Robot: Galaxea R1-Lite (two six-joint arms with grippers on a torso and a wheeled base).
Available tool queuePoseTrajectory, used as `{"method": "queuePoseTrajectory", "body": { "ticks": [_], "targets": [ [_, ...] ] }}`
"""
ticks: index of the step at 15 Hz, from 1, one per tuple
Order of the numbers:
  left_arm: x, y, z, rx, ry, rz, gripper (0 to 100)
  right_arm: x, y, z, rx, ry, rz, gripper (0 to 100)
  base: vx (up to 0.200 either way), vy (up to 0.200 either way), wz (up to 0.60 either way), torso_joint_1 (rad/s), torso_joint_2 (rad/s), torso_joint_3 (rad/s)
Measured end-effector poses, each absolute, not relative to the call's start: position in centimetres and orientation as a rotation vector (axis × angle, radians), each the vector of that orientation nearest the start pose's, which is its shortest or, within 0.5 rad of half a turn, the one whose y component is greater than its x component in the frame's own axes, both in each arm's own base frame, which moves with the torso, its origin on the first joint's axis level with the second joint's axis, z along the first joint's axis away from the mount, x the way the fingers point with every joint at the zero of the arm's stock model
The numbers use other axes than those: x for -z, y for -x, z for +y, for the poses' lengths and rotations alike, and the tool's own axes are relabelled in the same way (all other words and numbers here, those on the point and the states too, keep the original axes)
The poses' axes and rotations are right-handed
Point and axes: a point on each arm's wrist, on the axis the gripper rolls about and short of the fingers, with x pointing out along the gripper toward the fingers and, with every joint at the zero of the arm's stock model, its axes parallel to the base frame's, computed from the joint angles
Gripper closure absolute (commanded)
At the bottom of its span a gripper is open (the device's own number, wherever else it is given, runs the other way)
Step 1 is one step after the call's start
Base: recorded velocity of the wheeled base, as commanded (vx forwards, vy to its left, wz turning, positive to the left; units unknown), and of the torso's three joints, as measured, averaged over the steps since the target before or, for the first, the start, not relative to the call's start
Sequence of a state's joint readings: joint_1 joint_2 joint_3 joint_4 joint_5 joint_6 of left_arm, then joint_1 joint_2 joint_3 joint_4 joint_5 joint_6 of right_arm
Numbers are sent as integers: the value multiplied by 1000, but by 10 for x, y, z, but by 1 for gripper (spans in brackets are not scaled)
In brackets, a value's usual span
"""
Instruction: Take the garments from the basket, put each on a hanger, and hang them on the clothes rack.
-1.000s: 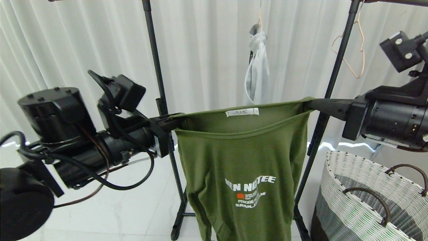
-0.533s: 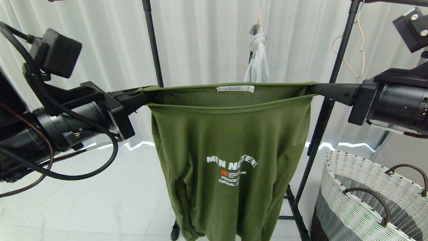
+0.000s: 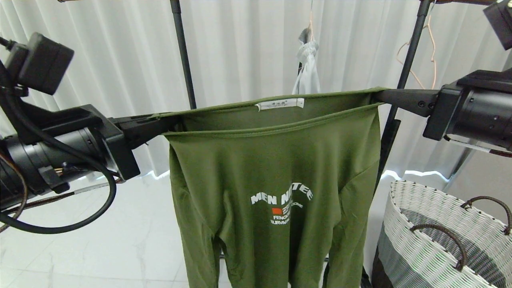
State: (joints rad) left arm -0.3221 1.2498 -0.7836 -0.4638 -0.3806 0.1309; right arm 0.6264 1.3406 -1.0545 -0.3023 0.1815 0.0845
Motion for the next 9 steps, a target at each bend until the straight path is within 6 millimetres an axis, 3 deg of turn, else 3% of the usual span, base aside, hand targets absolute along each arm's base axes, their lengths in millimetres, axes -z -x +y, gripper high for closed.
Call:
{"method": "queuePoseTrajectory", "body": {
  "ticks": [5, 7, 9],
  "targets": [
    [-305, -186, -74, 709, -160, -139, 100, -322, -175, 122, -768, -55, 42, 100, 0, 0, 0, 0, 0, 0],
    [-320, -192, -79, 718, -159, -182, 100, -335, -170, 116, -760, -56, 36, 100, 0, 0, 0, 0, 0, 0],
    [-321, -194, -89, 750, -155, -183, 100, -350, -165, 110, -748, -61, 9, 100, 0, 0, 0, 0, 0, 0]
  ]
}}
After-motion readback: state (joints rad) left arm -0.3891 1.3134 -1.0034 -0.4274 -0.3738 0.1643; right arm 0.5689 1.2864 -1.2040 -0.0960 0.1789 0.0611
